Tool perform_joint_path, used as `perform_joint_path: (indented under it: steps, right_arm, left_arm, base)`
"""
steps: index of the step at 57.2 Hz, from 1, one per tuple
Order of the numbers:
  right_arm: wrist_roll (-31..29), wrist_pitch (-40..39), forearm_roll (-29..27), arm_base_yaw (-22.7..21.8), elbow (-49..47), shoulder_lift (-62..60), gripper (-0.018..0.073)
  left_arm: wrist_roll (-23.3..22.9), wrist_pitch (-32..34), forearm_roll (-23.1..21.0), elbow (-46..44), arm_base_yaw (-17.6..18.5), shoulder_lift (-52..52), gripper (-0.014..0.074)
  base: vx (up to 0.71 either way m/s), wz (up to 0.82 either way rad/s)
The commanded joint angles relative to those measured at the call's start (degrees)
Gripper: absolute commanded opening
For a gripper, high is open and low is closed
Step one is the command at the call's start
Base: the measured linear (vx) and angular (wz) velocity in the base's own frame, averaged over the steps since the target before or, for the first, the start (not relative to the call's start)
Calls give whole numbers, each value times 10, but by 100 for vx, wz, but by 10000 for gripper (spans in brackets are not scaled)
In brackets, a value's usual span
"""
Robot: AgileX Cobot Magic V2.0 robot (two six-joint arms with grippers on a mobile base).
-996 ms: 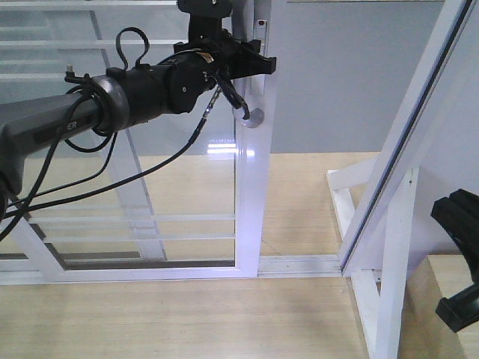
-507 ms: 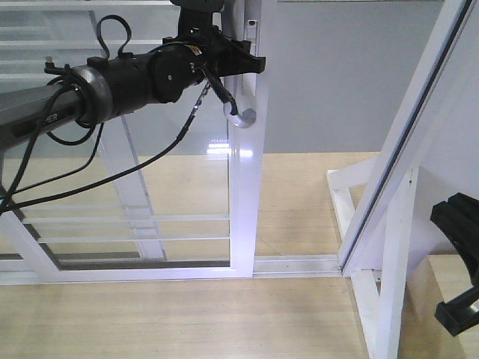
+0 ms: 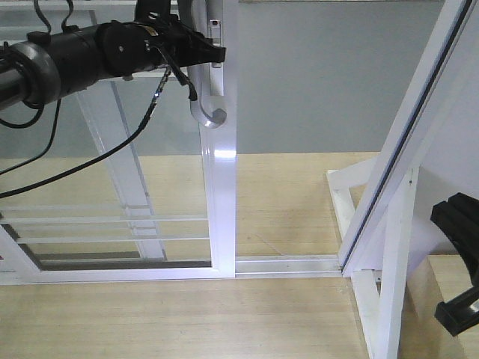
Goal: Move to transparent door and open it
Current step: 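Push the door frame with the left gripper, sliding the panel farther open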
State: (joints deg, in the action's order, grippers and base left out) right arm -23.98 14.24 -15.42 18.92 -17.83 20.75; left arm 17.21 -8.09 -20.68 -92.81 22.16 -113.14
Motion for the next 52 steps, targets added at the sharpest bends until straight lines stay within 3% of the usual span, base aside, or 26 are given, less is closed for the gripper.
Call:
perform_joint_path:
  steps: [1,52]
  right_arm:
    - [-5,-42,1,0,-16,2,-4]
    - [-5,-42,1,0,-16,2,-4]
  left_arm:
    - [4,174,1,-38,-23,71,-2]
    - [4,145,2,-38,-143,118,-2]
  base:
    - [0,0]
    - [0,0]
